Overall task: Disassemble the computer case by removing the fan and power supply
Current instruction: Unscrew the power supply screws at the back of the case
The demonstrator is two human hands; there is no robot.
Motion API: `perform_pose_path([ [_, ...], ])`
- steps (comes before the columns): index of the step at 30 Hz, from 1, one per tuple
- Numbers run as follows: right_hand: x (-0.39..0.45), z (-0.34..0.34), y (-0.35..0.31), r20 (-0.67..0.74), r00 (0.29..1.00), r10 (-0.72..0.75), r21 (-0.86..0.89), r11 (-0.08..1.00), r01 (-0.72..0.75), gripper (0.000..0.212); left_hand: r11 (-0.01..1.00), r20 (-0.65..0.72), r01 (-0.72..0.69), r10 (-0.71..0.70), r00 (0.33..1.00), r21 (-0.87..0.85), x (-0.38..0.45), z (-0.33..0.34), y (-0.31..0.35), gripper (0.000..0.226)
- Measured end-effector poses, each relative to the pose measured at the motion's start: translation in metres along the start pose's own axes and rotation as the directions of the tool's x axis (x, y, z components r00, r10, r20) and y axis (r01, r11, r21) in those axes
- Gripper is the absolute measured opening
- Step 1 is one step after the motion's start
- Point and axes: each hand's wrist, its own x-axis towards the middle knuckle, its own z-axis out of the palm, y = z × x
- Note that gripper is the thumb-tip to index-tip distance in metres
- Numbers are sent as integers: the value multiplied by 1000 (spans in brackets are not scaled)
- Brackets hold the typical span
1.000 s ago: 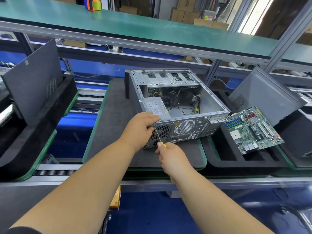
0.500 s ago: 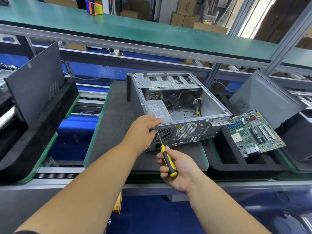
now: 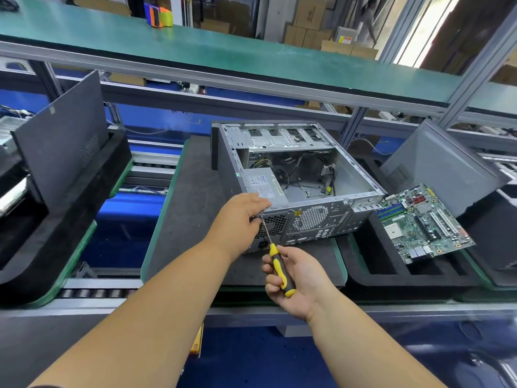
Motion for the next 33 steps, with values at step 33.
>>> perform_pose_path([
  [33,-4,-4,-4,-41,999,-21,-97,995,17,36,1000,-53,6,-6,999,8,-8,3,7,46],
])
